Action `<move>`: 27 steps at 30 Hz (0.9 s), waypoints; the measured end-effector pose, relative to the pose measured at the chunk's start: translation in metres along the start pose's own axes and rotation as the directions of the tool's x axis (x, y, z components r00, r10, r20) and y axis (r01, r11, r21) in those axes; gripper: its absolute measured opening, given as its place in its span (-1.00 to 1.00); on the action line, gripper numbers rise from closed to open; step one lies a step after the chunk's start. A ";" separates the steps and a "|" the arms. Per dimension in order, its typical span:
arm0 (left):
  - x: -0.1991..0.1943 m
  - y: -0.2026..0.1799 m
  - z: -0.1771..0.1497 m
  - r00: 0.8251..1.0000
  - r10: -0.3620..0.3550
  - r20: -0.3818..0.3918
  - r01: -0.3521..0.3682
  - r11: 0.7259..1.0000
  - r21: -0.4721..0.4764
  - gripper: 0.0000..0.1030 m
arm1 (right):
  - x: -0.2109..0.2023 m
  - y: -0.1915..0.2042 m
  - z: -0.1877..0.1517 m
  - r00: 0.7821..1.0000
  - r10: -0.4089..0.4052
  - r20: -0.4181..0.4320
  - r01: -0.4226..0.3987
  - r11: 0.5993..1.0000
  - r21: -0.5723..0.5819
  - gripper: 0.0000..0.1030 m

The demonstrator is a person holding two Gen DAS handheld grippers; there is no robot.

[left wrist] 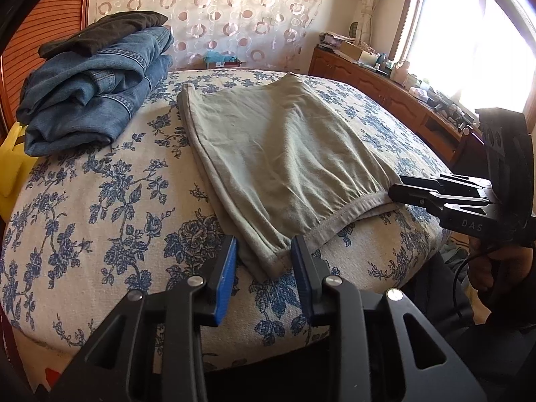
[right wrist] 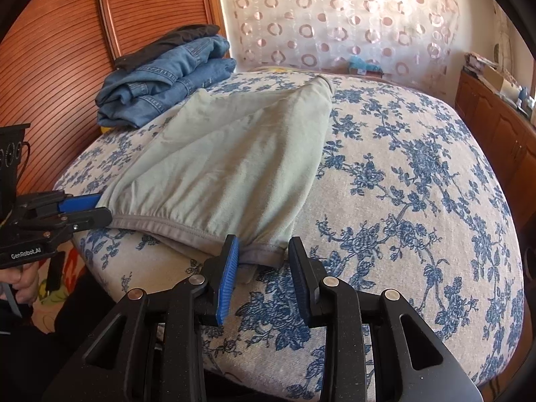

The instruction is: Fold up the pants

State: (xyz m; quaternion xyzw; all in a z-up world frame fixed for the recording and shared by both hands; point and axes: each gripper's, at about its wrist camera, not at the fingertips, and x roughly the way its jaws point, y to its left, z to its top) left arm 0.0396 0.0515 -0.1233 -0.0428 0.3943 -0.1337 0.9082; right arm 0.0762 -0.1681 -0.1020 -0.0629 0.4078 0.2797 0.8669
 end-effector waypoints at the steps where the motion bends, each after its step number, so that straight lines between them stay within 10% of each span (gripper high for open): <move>1: 0.000 0.000 0.000 1.000 0.000 0.000 0.000 1.000 0.000 -0.41 | 0.000 0.001 0.000 1.000 0.000 0.000 0.000 1.000 -0.001 -0.42; 18: 0.001 -0.006 -0.002 1.000 -0.017 0.004 0.017 1.000 0.020 -0.62 | 0.000 0.003 -0.003 1.000 0.020 -0.004 -0.020 1.000 -0.011 -0.42; 27: -0.001 -0.006 -0.002 0.999 -0.034 0.017 0.033 0.999 0.013 -0.88 | -0.001 0.008 -0.003 0.999 0.048 -0.002 -0.048 0.998 -0.045 -0.80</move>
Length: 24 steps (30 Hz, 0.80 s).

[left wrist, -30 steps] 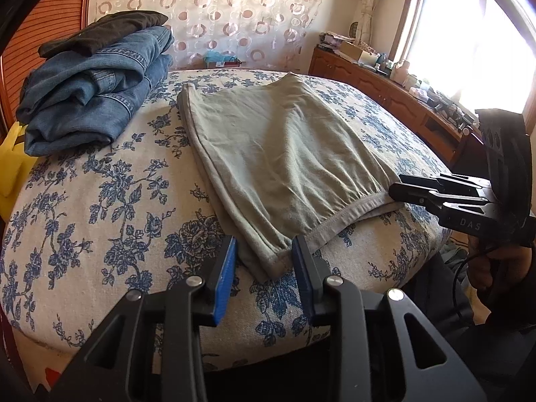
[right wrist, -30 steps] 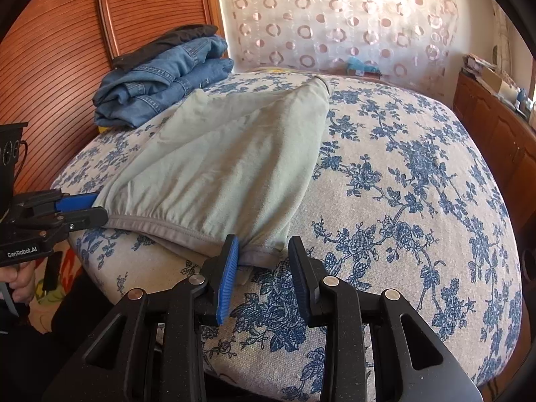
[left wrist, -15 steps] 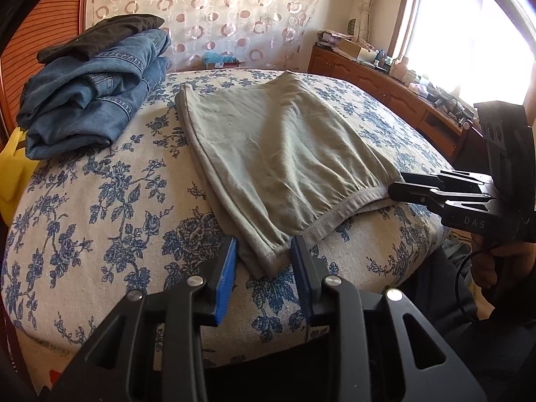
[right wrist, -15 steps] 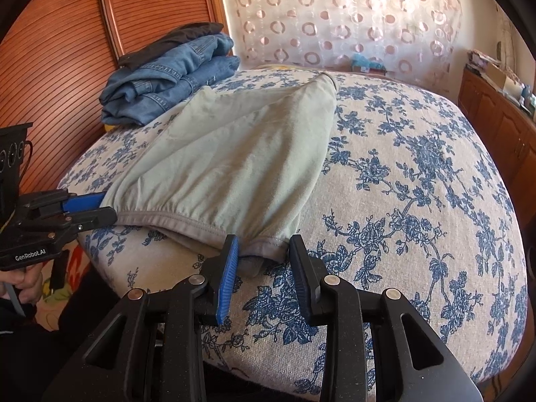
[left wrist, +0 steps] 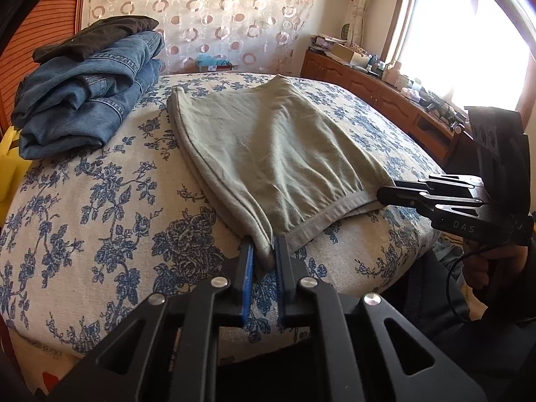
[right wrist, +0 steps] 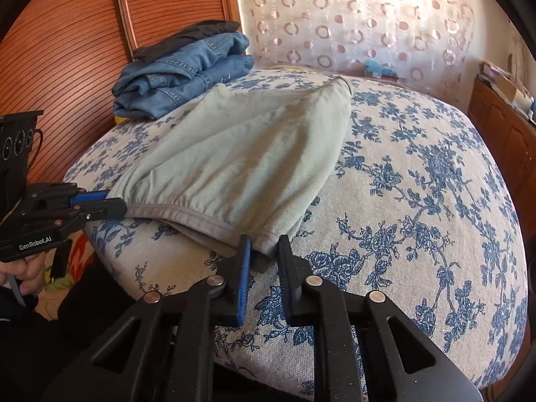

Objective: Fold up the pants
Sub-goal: 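Grasp the pants end with both grippers and fold it toward the waistband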

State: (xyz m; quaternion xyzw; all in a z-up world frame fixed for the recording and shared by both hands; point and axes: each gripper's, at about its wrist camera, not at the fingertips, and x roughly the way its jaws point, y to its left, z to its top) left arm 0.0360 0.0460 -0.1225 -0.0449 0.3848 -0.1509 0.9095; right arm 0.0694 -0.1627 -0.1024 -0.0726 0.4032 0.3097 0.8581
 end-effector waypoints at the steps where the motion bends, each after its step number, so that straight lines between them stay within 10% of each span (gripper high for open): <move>1: -0.001 0.001 0.000 1.000 -0.001 0.003 0.001 1.000 -0.003 -0.89 | 0.000 -0.001 0.000 1.000 0.003 0.001 -0.003 1.000 0.004 -0.82; 24: -0.025 0.009 0.007 0.998 -0.023 0.058 0.024 1.000 -0.020 -0.90 | -0.030 0.010 0.006 0.996 0.067 0.064 -0.067 0.998 0.008 -0.90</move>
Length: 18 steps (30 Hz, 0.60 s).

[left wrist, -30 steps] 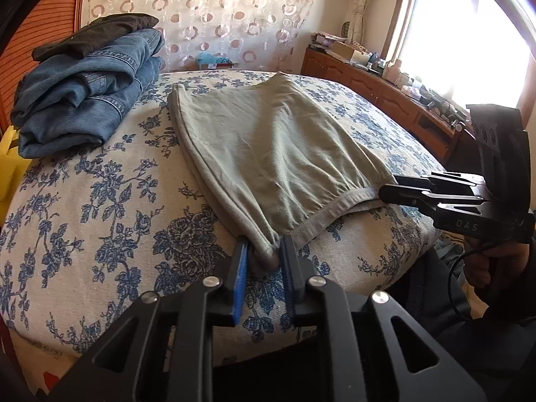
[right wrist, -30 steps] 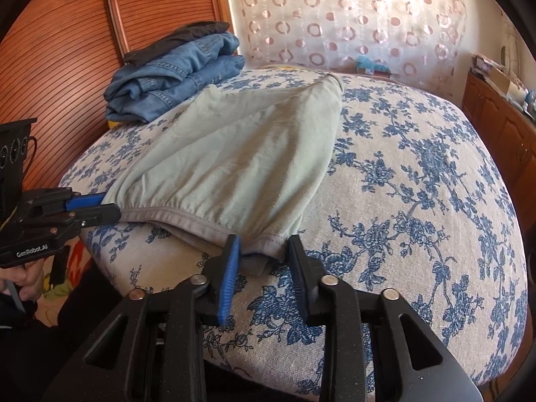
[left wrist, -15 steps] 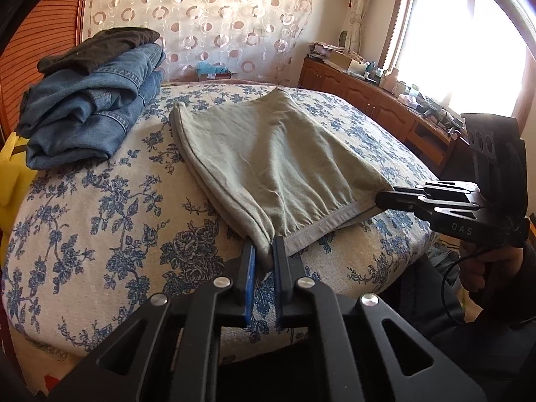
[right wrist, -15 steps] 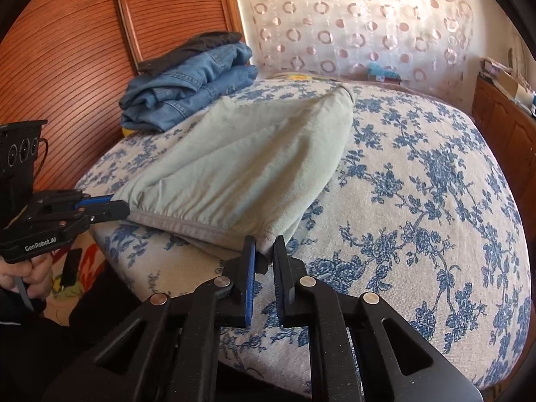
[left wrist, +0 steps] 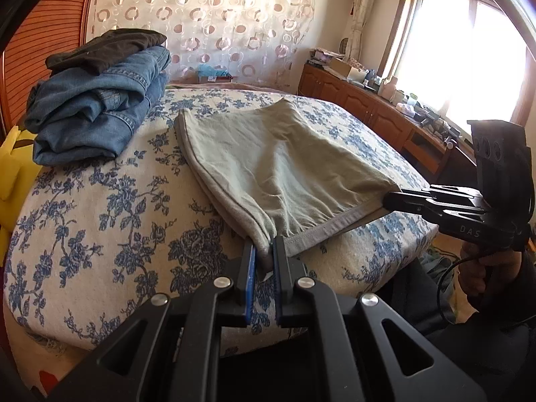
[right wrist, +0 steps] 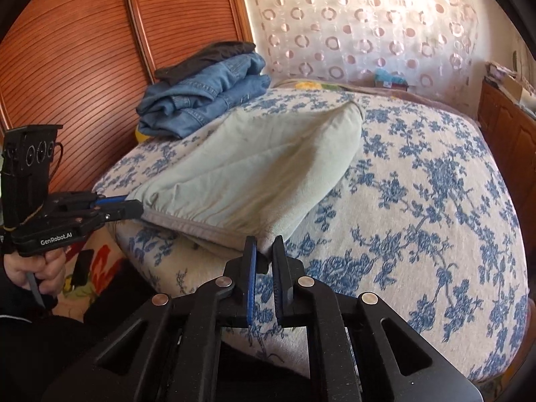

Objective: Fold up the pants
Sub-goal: 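Grasp the pants end with both grippers and fold it toward the waistband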

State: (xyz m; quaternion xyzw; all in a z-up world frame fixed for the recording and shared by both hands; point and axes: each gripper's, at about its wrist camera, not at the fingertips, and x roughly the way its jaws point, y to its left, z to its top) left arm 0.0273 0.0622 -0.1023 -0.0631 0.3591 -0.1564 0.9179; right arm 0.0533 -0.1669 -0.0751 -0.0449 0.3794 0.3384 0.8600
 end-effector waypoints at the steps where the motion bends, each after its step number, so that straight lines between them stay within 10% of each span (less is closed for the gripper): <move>1: -0.001 0.000 0.002 1.000 0.001 0.006 -0.001 1.000 0.002 -0.90 | -0.001 0.000 0.003 1.000 -0.004 0.008 0.004 1.000 -0.002 -0.90; 18: 0.014 0.018 0.070 0.995 0.050 0.090 -0.053 0.998 0.028 -0.90 | 0.009 -0.013 0.065 0.991 -0.045 0.124 0.048 0.999 -0.023 -0.90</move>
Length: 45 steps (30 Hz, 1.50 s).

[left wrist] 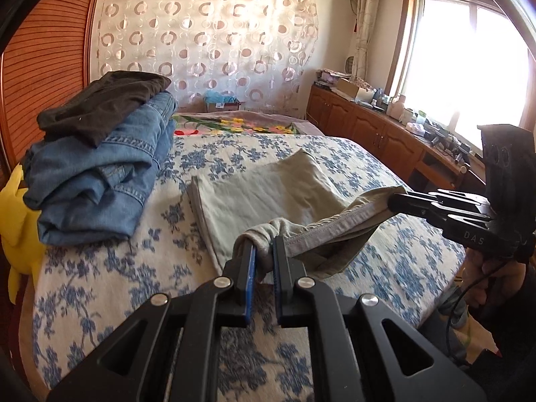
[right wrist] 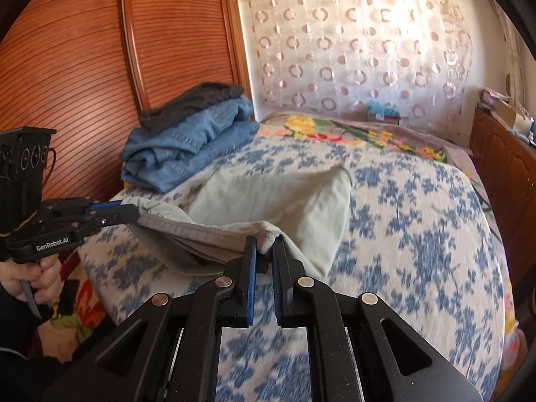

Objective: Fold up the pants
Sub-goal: 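Grasp the pants end with both grippers and fold it toward the waistband, then open both grippers and release the folded pants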

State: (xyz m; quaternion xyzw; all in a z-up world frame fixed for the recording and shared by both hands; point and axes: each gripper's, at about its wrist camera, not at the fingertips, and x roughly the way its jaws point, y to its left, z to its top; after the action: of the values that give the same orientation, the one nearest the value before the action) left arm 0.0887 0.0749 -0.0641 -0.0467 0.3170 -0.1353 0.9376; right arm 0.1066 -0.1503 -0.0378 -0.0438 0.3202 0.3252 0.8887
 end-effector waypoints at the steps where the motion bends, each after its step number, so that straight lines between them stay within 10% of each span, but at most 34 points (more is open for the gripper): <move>1: 0.005 0.002 0.004 1.000 0.005 -0.001 -0.005 1.000 0.001 -0.90 | 0.003 -0.002 0.004 1.000 -0.002 0.004 0.002 1.000 0.001 -0.90; 45: 0.101 0.035 0.073 0.987 0.105 -0.119 -0.104 0.995 0.013 -0.78 | 0.118 -0.054 0.066 0.990 -0.116 -0.085 0.119 0.993 0.023 -0.78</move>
State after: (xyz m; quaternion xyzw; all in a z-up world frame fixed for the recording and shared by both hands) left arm 0.2174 0.0797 -0.0712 -0.0187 0.3739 -0.0897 0.9229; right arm 0.2445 -0.1090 -0.0631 -0.0638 0.3582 0.2658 0.8927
